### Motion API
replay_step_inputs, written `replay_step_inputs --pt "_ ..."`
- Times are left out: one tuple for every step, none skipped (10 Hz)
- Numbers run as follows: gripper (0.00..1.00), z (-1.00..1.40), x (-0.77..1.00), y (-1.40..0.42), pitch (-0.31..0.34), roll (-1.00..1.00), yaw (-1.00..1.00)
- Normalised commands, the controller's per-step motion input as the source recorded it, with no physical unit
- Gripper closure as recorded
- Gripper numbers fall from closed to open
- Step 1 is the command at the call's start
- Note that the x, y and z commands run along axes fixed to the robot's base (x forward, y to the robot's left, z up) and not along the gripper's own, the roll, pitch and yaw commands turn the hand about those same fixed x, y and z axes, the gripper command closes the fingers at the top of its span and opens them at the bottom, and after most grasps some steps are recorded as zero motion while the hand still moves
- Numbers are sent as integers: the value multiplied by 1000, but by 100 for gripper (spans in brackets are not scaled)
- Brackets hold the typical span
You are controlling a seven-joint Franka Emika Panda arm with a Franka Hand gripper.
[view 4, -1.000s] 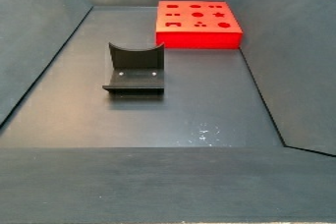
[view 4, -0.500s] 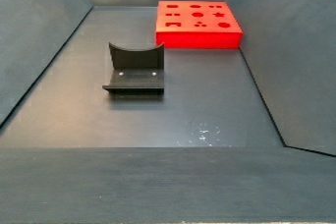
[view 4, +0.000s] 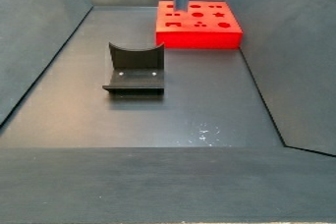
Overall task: Pick up the arch object. Move up. Place the arch object on the fixture. Regrasp the arch object. Move to above the board. Insert the arch object.
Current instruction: Insert the arch object.
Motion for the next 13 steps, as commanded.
replay_step_inputs --pt "100 -300 191 74 -24 0 0" --pt "100 -237 140 71 0 0 0" --pt "100 -243 211 66 0 -13 0" --pt "100 -194 200 106 0 -14 -14" --pt "100 -186 211 83 0 -40 -11" --pt "100 -191 217 63 0 -47 0" --pt "100 -214 183 43 0 -56 0" --pt "100 -246 109 29 0 -24 0" --pt "100 -311 37 49 0 0 0" --pt "100 -437 0 83 -20 41 0" --pt "100 -497 -6 60 -57 71 23" --pt "100 -577 0 0 -70 59 0" --pt "100 -571 37 0 -79 99 0"
